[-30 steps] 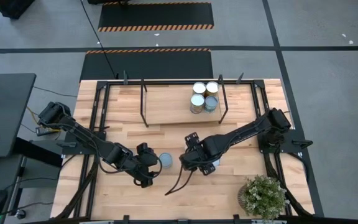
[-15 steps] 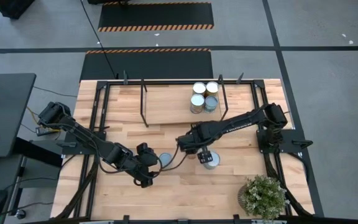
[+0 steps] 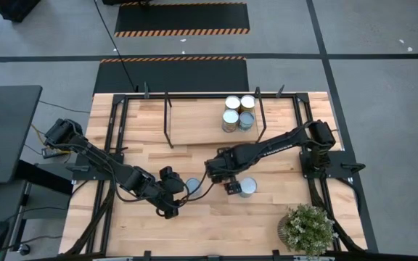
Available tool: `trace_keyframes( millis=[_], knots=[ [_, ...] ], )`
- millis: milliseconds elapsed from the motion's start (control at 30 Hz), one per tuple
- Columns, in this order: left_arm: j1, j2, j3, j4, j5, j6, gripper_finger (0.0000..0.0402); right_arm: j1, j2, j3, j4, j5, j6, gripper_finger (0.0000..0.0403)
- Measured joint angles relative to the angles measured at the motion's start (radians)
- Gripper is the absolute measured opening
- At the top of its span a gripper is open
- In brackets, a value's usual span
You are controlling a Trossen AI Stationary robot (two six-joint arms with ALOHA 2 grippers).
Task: Pick and place cans onto a shelf
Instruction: Put the canned pineapple on the shelf
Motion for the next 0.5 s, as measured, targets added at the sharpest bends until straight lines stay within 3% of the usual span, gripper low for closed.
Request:
trace_keyframes(
  millis=[133, 300, 500],
  knots=[
    [0.000, 0.000, 0.000, 0.000, 0.000, 0.000, 0.0288, -0.001, 0.000, -0.024, 0.040, 0.000, -0.007, 0.0377],
    [0.000, 0.000, 0.000, 0.000, 0.000, 0.000, 0.0288, -0.008, 0.000, -0.018, 0.049, 0.001, -0.023, 0.0332],
    [0.000, 0.000, 0.000, 0.001, 0.004, -0.001, 0.0288, -0.029, 0.000, 0.100, -0.091, 0.062, -0.120, 0.0325]
  ],
)
